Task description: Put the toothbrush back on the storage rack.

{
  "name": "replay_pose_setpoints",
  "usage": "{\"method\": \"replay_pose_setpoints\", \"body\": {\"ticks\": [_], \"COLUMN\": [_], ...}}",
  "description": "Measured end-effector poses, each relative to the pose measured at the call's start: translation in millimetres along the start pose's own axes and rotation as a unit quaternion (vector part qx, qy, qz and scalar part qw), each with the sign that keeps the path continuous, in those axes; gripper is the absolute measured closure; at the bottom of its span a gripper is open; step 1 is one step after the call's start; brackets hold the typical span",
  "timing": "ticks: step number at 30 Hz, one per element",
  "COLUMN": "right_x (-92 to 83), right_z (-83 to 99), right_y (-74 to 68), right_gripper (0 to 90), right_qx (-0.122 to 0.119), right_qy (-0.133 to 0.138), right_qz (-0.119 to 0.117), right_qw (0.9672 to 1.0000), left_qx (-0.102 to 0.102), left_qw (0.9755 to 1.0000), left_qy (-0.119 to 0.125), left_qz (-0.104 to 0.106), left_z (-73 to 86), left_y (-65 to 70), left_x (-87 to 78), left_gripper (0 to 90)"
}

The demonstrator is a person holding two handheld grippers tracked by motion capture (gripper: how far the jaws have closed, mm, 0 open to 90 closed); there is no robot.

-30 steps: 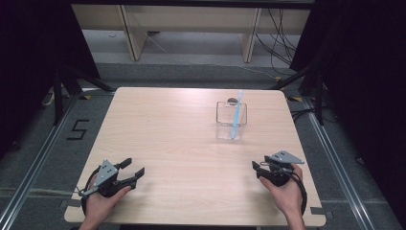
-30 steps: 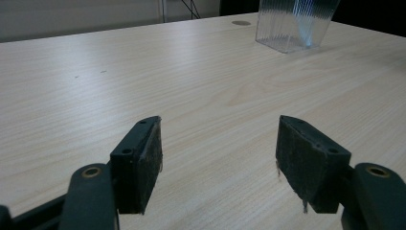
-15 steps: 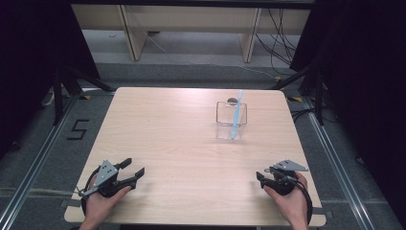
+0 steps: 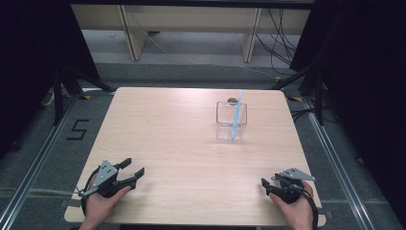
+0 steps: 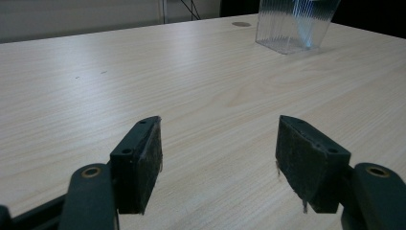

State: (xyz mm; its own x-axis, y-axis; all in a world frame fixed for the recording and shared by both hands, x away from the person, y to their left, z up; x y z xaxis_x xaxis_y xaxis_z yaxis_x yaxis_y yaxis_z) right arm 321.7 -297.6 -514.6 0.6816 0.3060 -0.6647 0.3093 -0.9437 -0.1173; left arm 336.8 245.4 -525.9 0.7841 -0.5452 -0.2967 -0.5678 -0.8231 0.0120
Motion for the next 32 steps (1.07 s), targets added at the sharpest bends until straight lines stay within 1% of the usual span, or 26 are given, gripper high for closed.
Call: {"method": "replay_pose_setpoints", "body": {"ticks": [1,2,3,4,5,6,7,9,10,11,12,13,14,15,16,17,18,19,20,21,23,24,25,28,30,32], "right_x": [-1.3,-1.9,-3.2,-2.6,-3.3,-3.3,-4.0,-3.9,-4.7,-5.1,-4.8,-4.1,-6.3,-6.4,-7.0,-8.3,-7.6,-7.0,-7.5,-8.3,-7.6,-7.9,-9.6,-9.8,-10.6,-10.4], "right_z": [1.2,1.5,2.6,3.5,5.0,5.9,7.5,10.1,10.6,11.5,11.5,12.3,12.5,13.0,13.2,13.4,12.4,12.3,11.9,11.7,10.8,9.3,8.5,7.4,7.5,7.5], "right_y": [-1.3,2.2,0.9,3.6,2.1,5.5,5.2,5.1,8.3,7.2,9.7,10.1,11.2,10.0,10.4,8.2,12.9,12.5,12.0,9.0,10.3,12.5,13.6,13.7,14.0,12.9], "right_gripper": [40.3,40.3,40.3,40.3,40.2,40.2,40.2,40.3,40.2,40.2,40.3,40.2,40.2,40.2,40.2,40.2,40.3,40.2,40.2,40.2,40.2,40.2,40.2,40.2,40.2,40.3], "right_qx": [0.014,-0.002,0.016,0.009,0.026,0.012,0.025,0.042,0.031,0.041,0.027,0.030,0.027,0.044,0.047,0.064,0.034,0.038,0.039,0.059,0.054,0.041,0.035,0.038,0.037,0.046], "right_qy": [0.002,0.008,0.006,0.018,0.015,0.015,0.008,0.014,0.014,0.019,0.024,0.032,0.028,0.027,0.026,0.024,0.039,0.046,0.043,0.036,0.041,0.048,0.047,0.059,0.053,0.053], "right_qz": [0.002,0.006,0.003,0.003,0.004,0.010,0.008,0.010,0.006,0.013,0.011,0.013,0.022,0.019,0.017,0.019,0.025,0.022,0.023,0.020,0.025,0.021,0.031,0.025,0.029,0.021], "right_qw": [0.9999,1.0000,0.9998,0.9998,0.9995,0.9998,0.9996,0.9990,0.9994,0.9989,0.9993,0.9990,0.9990,0.9985,0.9984,0.9975,0.9983,0.9980,0.9981,0.9974,0.9974,0.9978,0.9978,0.9972,0.9975,0.9973], "left_qx": [0.001,0.002,0.002,0.002,0.002,0.001,0.002,0.002,0.002,0.002,0.002,0.002,0.003,0.003,0.004,0.004,0.004,0.003,0.002,0.002,0.000,0.000,0.000,-0.001,0.001,0.000], "left_qw": [1.0000,1.0000,1.0000,1.0000,1.0000,1.0000,1.0000,1.0000,1.0000,1.0000,1.0000,1.0000,1.0000,1.0000,1.0000,1.0000,1.0000,1.0000,1.0000,1.0000,1.0000,1.0000,1.0000,1.0000,1.0000,1.0000], "left_qy": [0.000,-0.001,-0.001,-0.001,-0.001,-0.001,-0.001,-0.001,-0.001,-0.001,-0.002,-0.002,-0.003,0.004,0.000,-0.002,-0.002,-0.002,-0.002,-0.002,0.000,0.003,0.003,0.004,0.003,0.003], "left_qz": [0.000,0.000,0.000,0.000,0.000,0.000,0.000,0.000,0.000,-0.001,-0.001,-0.001,-0.002,0.001,-0.001,-0.003,-0.002,-0.003,-0.002,-0.002,-0.001,0.000,0.000,0.000,-0.001,-0.001], "left_z": [0.0,-0.1,-0.1,-0.1,-0.1,-0.1,-0.1,-0.1,-0.1,-0.1,-0.1,-0.1,-0.2,0.1,-0.1,-0.2,-0.2,-0.2,-0.2,-0.2,-0.1,0.1,0.1,0.1,0.1,0.1], "left_y": [0.0,0.2,0.3,0.2,0.1,0.2,0.2,0.2,0.3,0.3,0.3,0.3,0.5,0.4,0.5,0.6,0.5,0.5,0.4,0.3,0.4,0.2,0.2,0.4,0.4,0.4], "left_x": [0.0,-0.1,-0.1,0.0,0.0,0.1,0.1,0.0,0.0,0.0,0.1,0.1,0.2,1.3,0.5,0.1,-0.1,-0.1,0.1,0.2,0.7,1.4,1.4,1.4,1.3,1.5], "left_gripper": [32.5,32.5,32.5,32.5,32.5,32.6,32.6,32.6,32.6,32.7,32.7,32.8,32.8,32.8,32.8,32.8,32.8,32.8,32.8,32.8,32.8,32.8,32.8,32.8,32.8,32.8]}}
Point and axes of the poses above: each handheld gripper's, and its own axes: x roughly forward along the jaws, z roughly out of its underside, y roughly to its right, the point moved 1 cm from there along x, roughly forward along the jaws, and after that the axes turned 3 degrees about x, right-handed, at the moved point
